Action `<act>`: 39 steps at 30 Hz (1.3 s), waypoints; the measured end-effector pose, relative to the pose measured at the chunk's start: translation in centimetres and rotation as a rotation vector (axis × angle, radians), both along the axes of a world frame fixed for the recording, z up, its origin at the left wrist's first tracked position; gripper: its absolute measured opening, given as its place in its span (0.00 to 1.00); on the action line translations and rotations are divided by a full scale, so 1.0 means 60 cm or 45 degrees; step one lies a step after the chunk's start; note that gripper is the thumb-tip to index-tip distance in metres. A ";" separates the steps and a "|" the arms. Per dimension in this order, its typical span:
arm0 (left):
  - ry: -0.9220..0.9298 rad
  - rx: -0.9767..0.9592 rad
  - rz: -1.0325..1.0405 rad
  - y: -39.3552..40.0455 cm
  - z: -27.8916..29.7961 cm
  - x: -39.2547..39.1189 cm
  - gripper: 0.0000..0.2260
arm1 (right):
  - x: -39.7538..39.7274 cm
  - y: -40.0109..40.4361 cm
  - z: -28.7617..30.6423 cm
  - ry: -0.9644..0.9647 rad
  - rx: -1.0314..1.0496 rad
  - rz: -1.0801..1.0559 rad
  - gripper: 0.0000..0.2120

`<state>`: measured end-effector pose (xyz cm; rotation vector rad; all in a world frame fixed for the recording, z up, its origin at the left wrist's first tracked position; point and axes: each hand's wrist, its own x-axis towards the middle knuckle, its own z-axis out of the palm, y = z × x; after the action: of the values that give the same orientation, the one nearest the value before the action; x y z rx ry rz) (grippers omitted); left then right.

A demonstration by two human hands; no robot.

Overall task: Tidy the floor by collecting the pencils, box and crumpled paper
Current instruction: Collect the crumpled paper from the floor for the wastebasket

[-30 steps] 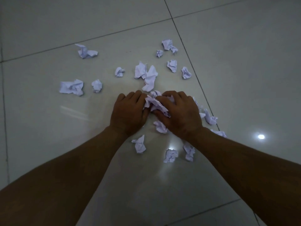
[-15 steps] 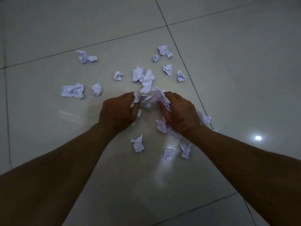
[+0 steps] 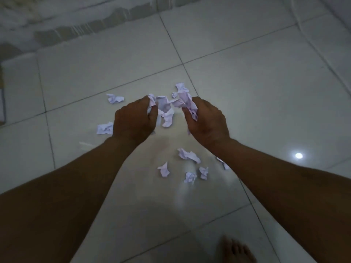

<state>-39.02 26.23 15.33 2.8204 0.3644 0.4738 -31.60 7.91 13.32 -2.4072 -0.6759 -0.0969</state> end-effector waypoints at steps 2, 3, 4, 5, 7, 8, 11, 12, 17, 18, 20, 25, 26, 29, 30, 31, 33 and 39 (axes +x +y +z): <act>-0.001 -0.022 0.004 -0.007 0.060 0.006 0.13 | 0.000 -0.009 0.063 0.019 -0.002 -0.030 0.10; -0.007 -0.031 -0.001 -0.010 0.091 0.009 0.11 | -0.002 -0.014 0.096 0.016 0.000 -0.036 0.10; -0.006 -0.047 -0.008 -0.013 0.125 0.011 0.10 | -0.004 -0.019 0.129 0.019 0.002 -0.044 0.09; -0.005 -0.059 -0.016 -0.017 0.160 0.012 0.09 | -0.006 -0.024 0.164 0.023 0.000 -0.055 0.09; -0.008 -0.058 -0.013 -0.025 0.223 0.014 0.10 | -0.009 -0.036 0.229 0.048 -0.009 -0.088 0.09; -0.008 -0.061 -0.004 -0.030 0.254 0.012 0.11 | -0.012 -0.043 0.261 0.075 -0.018 -0.107 0.08; 0.010 -0.116 0.023 -0.047 0.348 0.003 0.14 | -0.025 -0.061 0.360 0.151 -0.023 -0.162 0.08; 0.018 -0.144 0.020 -0.053 0.383 0.000 0.15 | -0.028 -0.066 0.396 0.168 -0.021 -0.177 0.08; 0.086 -0.251 0.004 -0.076 0.535 0.007 0.16 | -0.029 -0.092 0.555 0.199 -0.024 -0.243 0.14; 0.087 -0.274 -0.008 -0.082 0.565 0.012 0.17 | -0.027 -0.099 0.586 0.187 -0.024 -0.260 0.16; 0.091 -0.303 -0.010 -0.086 0.606 0.013 0.18 | -0.030 -0.108 0.631 0.176 -0.029 -0.265 0.16; 0.097 -0.295 -0.062 -0.121 0.683 0.029 0.15 | -0.028 -0.145 0.709 0.142 0.034 -0.326 0.09; 0.088 -0.299 -0.084 -0.132 0.696 0.034 0.14 | -0.026 -0.155 0.722 0.129 0.044 -0.339 0.09; 0.026 -0.256 -0.132 -0.179 0.748 0.062 0.10 | -0.011 -0.202 0.771 0.092 0.063 -0.400 0.08; 0.012 -0.239 -0.152 -0.196 0.770 0.076 0.10 | -0.003 -0.221 0.789 0.087 0.070 -0.428 0.09; 0.002 -0.229 -0.177 -0.213 0.790 0.090 0.10 | 0.005 -0.240 0.806 0.082 0.079 -0.454 0.09; -0.010 -0.246 -0.231 -0.255 0.835 0.124 0.10 | 0.024 -0.286 0.848 0.057 0.099 -0.515 0.08; -0.027 -0.294 -0.328 -0.427 0.963 0.225 0.11 | 0.087 -0.458 0.969 -0.083 0.160 -0.692 0.05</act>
<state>-25.55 0.61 73.14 2.5865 0.0449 0.3790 -26.37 -19.58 71.47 -2.4088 -0.0238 -0.4290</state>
